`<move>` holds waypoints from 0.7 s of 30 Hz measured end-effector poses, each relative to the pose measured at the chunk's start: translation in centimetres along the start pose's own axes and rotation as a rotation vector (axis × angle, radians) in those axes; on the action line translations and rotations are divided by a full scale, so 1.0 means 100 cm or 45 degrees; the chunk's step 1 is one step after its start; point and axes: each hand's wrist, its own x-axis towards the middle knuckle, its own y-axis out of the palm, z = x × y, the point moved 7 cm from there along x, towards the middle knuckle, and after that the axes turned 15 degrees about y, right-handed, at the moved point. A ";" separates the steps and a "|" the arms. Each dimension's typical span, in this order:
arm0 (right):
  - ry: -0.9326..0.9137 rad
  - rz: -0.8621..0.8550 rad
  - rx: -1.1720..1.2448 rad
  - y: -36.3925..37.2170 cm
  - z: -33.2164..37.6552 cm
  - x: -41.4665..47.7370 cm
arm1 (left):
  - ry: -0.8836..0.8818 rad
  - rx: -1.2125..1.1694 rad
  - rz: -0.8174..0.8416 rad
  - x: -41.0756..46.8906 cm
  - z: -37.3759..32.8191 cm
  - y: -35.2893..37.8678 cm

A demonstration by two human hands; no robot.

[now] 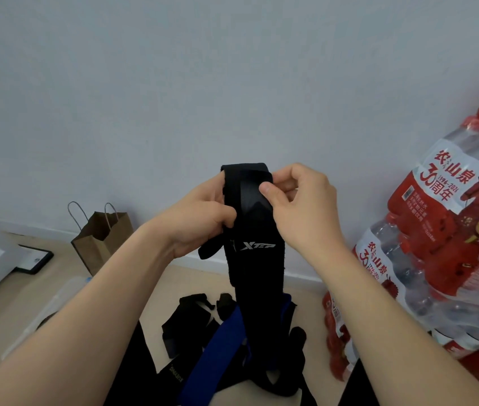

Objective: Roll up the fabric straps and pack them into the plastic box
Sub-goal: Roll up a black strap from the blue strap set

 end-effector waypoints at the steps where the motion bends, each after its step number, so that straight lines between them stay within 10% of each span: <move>1: -0.001 -0.037 0.002 0.001 0.000 -0.001 | -0.012 -0.035 -0.019 0.000 0.001 0.002; 8: 0.020 -0.093 -0.092 0.013 -0.001 -0.005 | 0.037 -0.091 -0.147 -0.001 0.006 0.016; 14: 0.636 0.531 0.040 0.053 -0.039 -0.012 | 0.029 -0.085 -0.437 -0.005 0.013 0.007; 21: 0.519 0.622 0.119 0.050 -0.029 -0.018 | -0.118 -0.465 -0.809 -0.012 0.026 -0.008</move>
